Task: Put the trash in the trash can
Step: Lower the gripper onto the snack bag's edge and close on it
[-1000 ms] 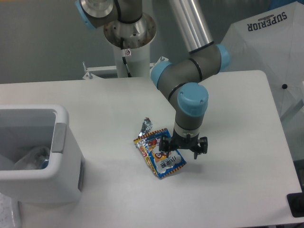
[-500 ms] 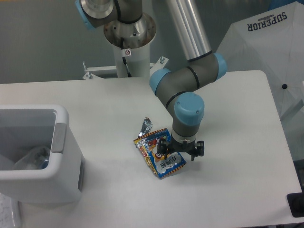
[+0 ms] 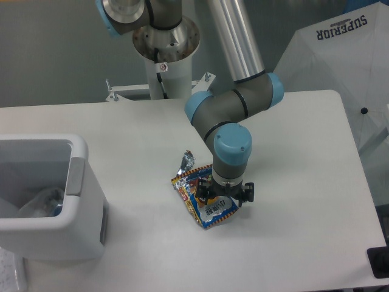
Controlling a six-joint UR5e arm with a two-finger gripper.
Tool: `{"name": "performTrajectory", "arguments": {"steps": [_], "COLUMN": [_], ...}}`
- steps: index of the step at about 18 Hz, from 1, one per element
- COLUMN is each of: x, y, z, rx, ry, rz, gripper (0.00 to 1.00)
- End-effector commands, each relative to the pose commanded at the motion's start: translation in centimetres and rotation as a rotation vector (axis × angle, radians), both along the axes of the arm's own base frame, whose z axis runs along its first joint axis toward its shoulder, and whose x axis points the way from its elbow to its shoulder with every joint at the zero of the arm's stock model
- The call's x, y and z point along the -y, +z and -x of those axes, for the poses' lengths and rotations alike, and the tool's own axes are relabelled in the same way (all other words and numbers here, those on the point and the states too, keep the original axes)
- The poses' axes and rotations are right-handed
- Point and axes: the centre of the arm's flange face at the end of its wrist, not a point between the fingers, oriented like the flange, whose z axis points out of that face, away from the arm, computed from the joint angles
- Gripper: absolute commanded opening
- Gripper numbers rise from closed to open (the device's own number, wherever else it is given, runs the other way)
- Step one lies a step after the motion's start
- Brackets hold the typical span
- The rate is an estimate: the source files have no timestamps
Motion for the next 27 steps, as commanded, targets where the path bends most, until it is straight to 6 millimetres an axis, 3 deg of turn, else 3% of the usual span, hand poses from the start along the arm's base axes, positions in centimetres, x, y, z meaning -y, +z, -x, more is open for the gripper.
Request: {"name": "performTrajectory", "arguments": {"steps": [2,5,11,15,22,27], "x": [0.0,0.1,0.1,-0.1,-0.2,-0.3], "y": [-0.1,0.2,0.8,1.2,1.7,2.5], "z": [-0.1,-0.3,-0.3,-0.6,-0.6,-0.5], "rx": [0.001,-0.001,-0.007,-0.007,-0.01,-0.02], "ry": [-0.002,-0.002,0.0,0.056,0.093,0.094], "rz": [0.001,-0.001,-0.006,-0.012,-0.021,-0.031], "gripper": [0.84,0.74,0.33,0.15,0.06,0.04]}}
